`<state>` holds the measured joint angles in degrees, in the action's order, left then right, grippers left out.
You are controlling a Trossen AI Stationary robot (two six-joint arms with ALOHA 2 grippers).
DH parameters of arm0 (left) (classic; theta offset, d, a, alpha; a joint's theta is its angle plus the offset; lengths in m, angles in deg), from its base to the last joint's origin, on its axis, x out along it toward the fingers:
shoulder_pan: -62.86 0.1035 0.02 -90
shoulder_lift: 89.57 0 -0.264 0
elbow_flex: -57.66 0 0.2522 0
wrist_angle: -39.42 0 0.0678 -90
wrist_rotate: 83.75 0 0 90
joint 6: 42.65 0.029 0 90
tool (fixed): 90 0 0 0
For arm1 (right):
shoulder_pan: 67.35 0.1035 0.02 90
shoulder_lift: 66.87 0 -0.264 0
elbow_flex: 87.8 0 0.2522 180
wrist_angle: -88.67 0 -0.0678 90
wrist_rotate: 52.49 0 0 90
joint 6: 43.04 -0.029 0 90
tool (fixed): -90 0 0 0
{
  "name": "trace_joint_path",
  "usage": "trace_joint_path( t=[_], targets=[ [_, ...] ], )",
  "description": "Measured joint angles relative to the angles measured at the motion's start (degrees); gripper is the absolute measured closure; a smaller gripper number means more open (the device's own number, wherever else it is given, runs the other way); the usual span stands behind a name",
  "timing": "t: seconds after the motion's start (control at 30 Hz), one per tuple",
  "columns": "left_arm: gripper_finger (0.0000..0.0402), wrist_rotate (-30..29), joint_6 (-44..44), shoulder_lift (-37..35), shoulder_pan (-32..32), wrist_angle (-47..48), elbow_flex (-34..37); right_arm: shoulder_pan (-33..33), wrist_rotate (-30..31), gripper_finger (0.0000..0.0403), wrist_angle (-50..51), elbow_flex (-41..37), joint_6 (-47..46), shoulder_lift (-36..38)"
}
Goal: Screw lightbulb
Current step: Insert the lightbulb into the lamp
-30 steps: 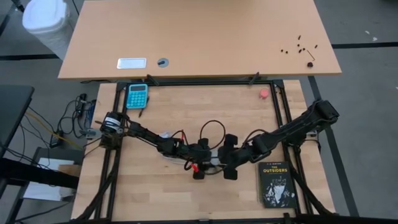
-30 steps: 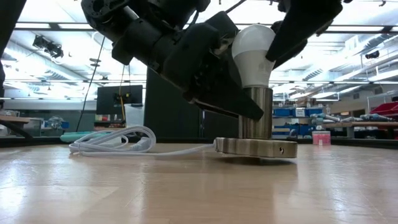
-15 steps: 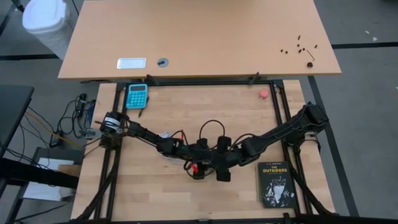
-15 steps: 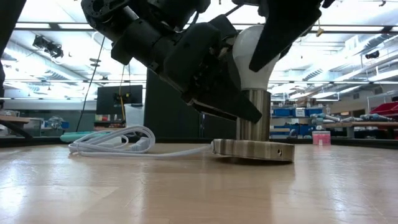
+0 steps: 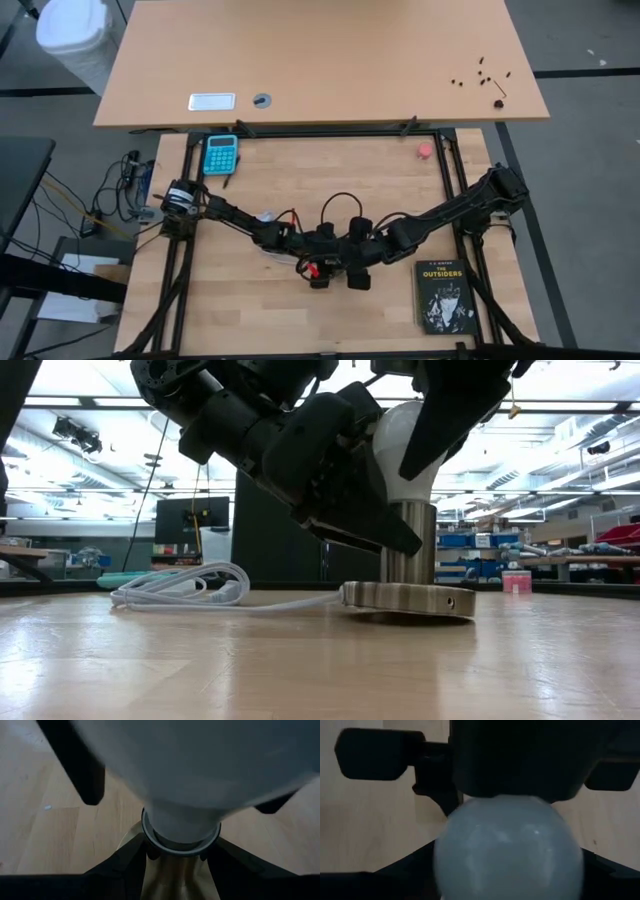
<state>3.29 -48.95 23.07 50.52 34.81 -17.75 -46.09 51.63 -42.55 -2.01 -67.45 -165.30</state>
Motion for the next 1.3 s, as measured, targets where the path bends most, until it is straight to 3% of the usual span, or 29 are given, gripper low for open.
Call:
trace_joint_path(
  t=[0.2,0.4,1.3],
  targets=[
    [0.0208,0.23,0.0,0.0,0.21,-0.04,0.0,-0.79,-1.91,0.0094,2.51,3.89,0.83,-2.99],
    [0.0208,0.18,0.03,0.0,0.35,0.06,0.0,-0.79,-1.49,0.0094,11.27,10.59,3.62,-7.53],
    [0.0208,0.13,0.06,0.0,0.35,0.17,0.02,-1.1,-0.94,0.0096,11.34,10.82,4.7,-8.22]
  ],
)
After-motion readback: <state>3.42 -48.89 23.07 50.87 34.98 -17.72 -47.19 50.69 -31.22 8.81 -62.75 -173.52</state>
